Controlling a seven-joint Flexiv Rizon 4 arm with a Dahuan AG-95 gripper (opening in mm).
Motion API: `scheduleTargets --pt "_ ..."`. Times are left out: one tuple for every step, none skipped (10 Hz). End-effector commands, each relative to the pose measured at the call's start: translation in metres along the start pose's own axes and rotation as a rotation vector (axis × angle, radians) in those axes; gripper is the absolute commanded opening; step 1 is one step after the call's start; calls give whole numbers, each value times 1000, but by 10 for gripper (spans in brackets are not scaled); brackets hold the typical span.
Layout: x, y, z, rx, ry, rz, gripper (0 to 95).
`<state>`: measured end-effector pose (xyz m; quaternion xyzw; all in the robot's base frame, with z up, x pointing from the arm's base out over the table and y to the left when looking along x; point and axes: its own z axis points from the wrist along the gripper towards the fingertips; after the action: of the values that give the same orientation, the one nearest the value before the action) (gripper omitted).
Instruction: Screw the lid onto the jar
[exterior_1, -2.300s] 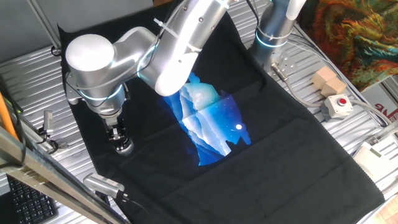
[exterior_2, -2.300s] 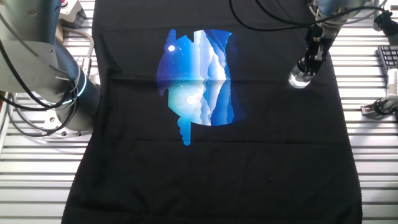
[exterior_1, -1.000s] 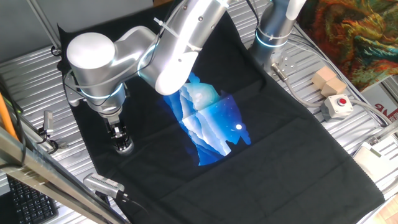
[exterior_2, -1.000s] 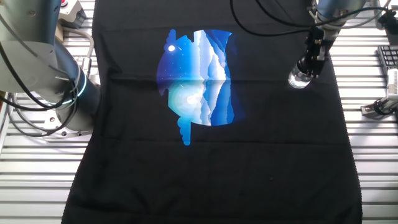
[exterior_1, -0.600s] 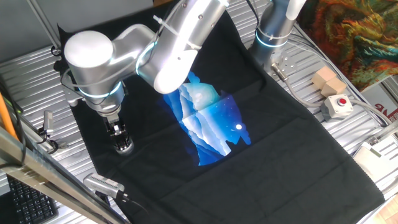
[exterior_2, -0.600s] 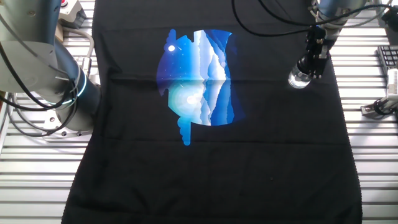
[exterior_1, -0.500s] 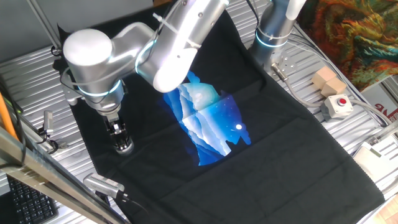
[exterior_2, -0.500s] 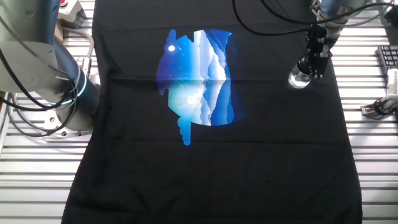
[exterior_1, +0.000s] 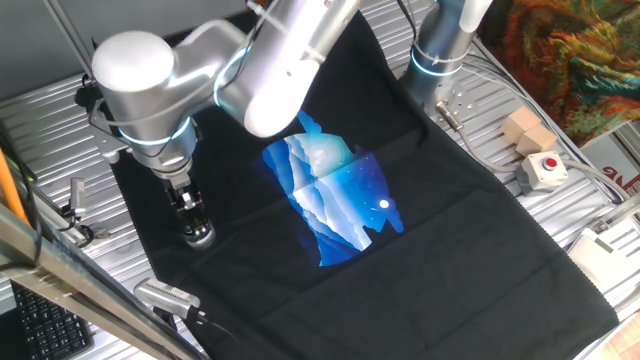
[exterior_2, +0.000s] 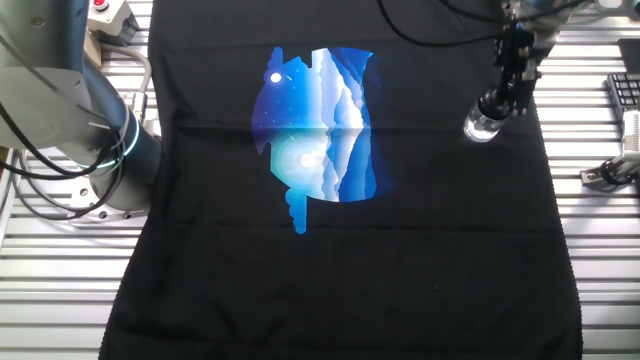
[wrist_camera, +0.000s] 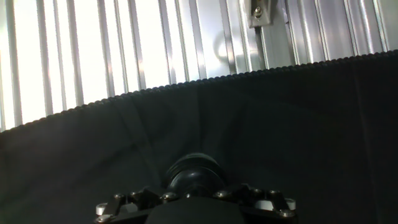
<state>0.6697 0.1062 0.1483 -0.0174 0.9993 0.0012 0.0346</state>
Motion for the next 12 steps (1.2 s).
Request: scheduleTargets --pt "3 6 -14 -1 20 -8 760" --pt "4 7 -17 -2 26 -1 760" --pt "5 7 -17 -6 26 -3 760" --pt "5 6 -17 -5 38 -8 760" --pt "5 6 -16 -5 48 -11 760" --pt "5 6 -16 -5 47 -25 760" --pt "5 6 -16 -5 47 -28 760" --pt "5 7 -18 -8 43 -26 760" --pt "5 7 -18 -7 42 -25 760" --pt "5 7 -18 -10 35 -21 760" --pt "5 7 -18 -11 33 -23 760" --pt "5 7 -18 -10 33 -25 760"
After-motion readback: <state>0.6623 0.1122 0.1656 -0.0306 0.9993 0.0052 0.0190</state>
